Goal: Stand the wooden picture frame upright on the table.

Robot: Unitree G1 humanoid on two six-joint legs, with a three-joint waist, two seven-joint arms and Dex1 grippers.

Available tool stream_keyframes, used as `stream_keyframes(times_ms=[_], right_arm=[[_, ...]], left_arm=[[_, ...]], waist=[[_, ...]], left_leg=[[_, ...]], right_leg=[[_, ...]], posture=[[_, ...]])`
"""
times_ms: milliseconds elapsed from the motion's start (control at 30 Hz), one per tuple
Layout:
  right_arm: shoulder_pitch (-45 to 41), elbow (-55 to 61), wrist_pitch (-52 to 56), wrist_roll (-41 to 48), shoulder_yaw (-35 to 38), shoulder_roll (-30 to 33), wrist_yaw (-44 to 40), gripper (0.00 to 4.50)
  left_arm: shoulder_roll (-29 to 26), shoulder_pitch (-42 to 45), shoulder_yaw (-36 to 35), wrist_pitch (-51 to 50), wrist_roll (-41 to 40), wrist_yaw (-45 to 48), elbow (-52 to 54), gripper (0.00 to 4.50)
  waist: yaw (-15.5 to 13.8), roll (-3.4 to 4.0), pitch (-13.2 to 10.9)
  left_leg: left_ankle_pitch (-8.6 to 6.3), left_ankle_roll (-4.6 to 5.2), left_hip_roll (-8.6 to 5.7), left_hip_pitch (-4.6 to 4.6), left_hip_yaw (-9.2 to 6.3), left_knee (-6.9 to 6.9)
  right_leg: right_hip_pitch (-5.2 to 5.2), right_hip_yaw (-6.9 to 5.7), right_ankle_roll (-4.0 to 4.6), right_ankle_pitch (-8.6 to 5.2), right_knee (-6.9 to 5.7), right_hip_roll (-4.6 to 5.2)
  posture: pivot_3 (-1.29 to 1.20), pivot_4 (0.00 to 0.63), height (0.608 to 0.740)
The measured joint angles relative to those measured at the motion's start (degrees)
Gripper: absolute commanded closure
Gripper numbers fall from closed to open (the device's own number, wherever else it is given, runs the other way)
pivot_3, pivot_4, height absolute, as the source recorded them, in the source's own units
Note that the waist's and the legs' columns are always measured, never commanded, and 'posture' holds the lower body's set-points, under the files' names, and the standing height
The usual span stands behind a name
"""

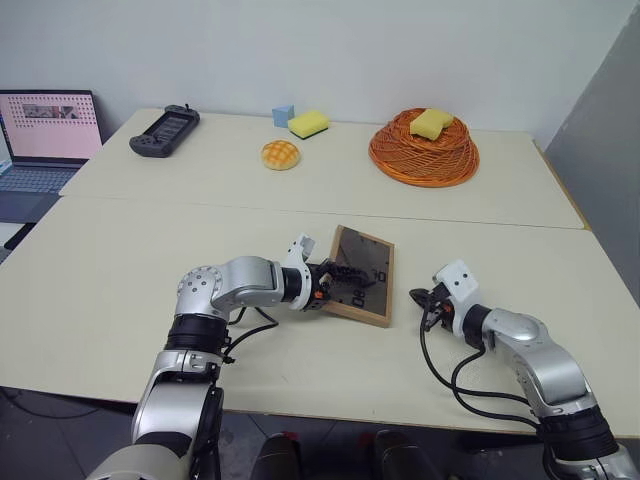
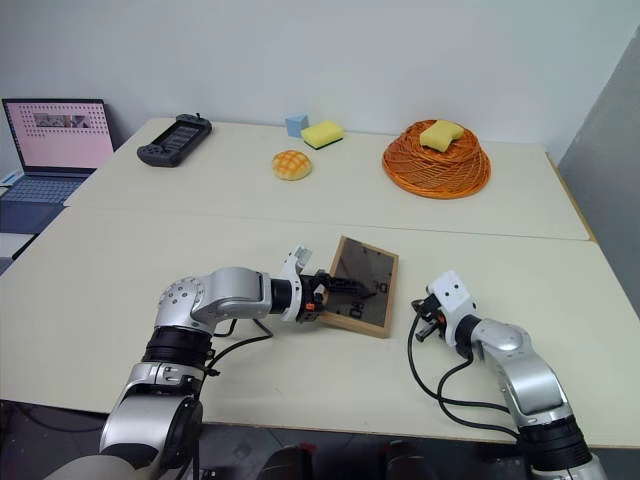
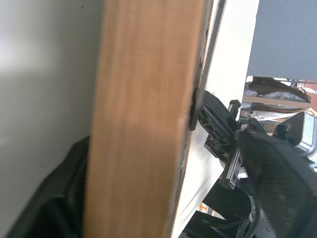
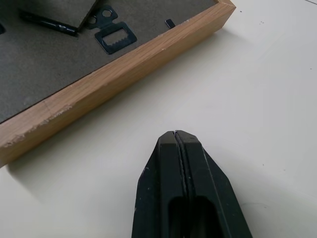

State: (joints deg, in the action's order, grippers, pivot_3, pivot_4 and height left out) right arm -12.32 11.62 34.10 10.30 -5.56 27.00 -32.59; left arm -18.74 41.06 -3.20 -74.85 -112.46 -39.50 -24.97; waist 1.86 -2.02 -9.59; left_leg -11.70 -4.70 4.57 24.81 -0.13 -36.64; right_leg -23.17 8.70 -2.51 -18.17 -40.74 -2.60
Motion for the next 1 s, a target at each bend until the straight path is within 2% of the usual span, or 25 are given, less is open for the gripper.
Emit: stream_keyframes(times_ms=[367, 633, 767, 933, 1000], right_arm=[[0.0, 0.0, 0.0, 0.0, 0.0, -0.1, 0.0, 4.5], [0.0, 0.0, 0.0, -0.1, 0.0, -0.2, 0.1, 4.5], [-0.1, -0.4, -0.4, -0.1, 0.0, 0.0, -0.1, 4.5], [-0.2, -0.9, -1.1, 0.0, 0.4, 1.9, -1.2, 4.5], [-0.3, -1.5, -1.4, 0.0, 1.2, 3.2, -1.9, 4.5]], left_arm=[[0.1, 0.2, -0.4, -2.3, -0.3, 2.4, 0.1, 3.2], [0.0, 0.4, -0.5, -2.7, 0.0, 2.9, 0.1, 3.22], [-1.8, 0.4, 0.3, -3.4, 0.8, 5.6, 0.1, 3.22], [-5.7, 3.4, -0.3, -2.3, 10.3, 14.7, 0.0, 3.22], [-7.8, 6.6, 0.0, 0.0, 18.8, 23.0, -0.2, 3.22]], waist=[[0.0, -0.01, 0.0], [0.0, -0.02, 0.0], [0.0, -0.02, 0.0], [0.0, -0.02, 0.0], [-0.1, -0.07, -0.1]], left_leg=[[0.0, 0.0, 0.0, 0.0, 0.0, 0.0], [0.0, 0.0, 0.0, 0.0, 0.0, 0.02], [0.0, 0.0, 0.0, 0.0, 0.0, 0.03], [0.0, -0.01, -0.01, 0.01, 0.01, 0.06], [0.01, -0.02, -0.02, 0.05, 0.01, 0.15]], right_leg=[[0.0, -0.01, 0.0, 0.0, 0.0, 0.0], [-0.01, 0.0, -0.01, -0.01, 0.01, 0.0], [-0.02, 0.0, -0.01, -0.01, 0.02, 0.0], [-0.02, -0.01, -0.01, -0.01, 0.09, 0.0], [-0.04, -0.04, -0.01, -0.01, 0.2, -0.01]], posture=[[0.0, 0.15, 0.74], [0.0, 0.15, 0.74], [0.0, 0.15, 0.74], [0.0, 0.15, 0.74], [0.0, 0.15, 0.74]])
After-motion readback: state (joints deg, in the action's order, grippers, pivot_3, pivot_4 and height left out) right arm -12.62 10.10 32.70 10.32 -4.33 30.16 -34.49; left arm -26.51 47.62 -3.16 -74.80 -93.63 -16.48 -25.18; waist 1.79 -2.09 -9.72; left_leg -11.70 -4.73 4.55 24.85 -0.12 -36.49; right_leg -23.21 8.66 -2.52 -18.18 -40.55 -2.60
